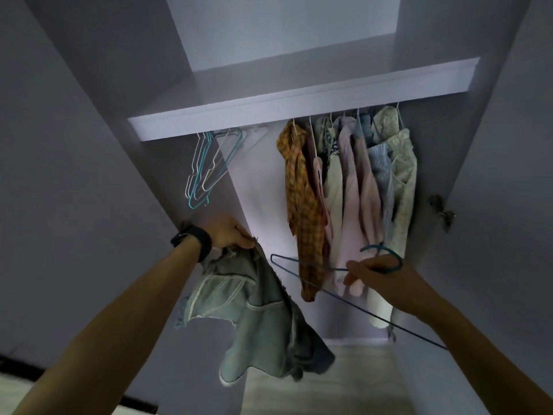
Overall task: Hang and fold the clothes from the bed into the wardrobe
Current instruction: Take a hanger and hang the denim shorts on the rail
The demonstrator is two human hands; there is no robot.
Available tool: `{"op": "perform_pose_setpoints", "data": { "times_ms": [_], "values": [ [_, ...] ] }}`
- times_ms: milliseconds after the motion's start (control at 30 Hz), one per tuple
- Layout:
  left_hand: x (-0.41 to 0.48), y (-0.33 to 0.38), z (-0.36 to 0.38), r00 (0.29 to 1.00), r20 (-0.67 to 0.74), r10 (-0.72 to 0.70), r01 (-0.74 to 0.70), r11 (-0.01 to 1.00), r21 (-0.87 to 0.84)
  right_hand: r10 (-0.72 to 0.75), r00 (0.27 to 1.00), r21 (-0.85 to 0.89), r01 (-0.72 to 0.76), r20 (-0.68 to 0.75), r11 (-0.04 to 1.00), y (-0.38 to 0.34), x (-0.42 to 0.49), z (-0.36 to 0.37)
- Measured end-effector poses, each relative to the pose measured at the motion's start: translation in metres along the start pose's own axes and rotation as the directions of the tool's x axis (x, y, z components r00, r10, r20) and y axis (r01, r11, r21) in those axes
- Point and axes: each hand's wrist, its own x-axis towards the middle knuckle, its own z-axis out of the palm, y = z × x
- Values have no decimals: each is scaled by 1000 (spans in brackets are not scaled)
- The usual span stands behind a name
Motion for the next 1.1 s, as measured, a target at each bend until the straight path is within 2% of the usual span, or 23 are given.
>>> {"op": "perform_pose_setpoints", "data": {
  "times_ms": [133,300,400,533,667,900,1033,1100],
  "values": [
    [4,14,-4,990,135,-41,30,996,85,26,999,34,-27,38,999,-8,-14,13],
    [5,29,5,995,94,41,-52,991,121,-19,1000,87,19,0,996,-29,-8,40],
    [3,30,-1,998,37,45,-52,976,212,-62,998,-36,62,15,997,-43,-4,46],
    [-5,13,-14,999,48,-14,11,997,73,-126,992,12,126,-32,992,-57,1,28],
    [-7,0,-18,998,41,-42,44,999,-29,-193,981,-77,192,-4,978,-64,5,21],
    [-1,3,-12,1000,-29,-9,9,1000,8,-194,981,-134,191,-15,972,-68,2,30],
    [1,6,-9,995,-95,1,8,996,91,-198,979,-169,188,-45,968,-69,-1,24],
    [1,8,-7,996,-93,-2,6,999,39,-193,980,-186,180,-56,966,-69,-2,19]
  ]
}}
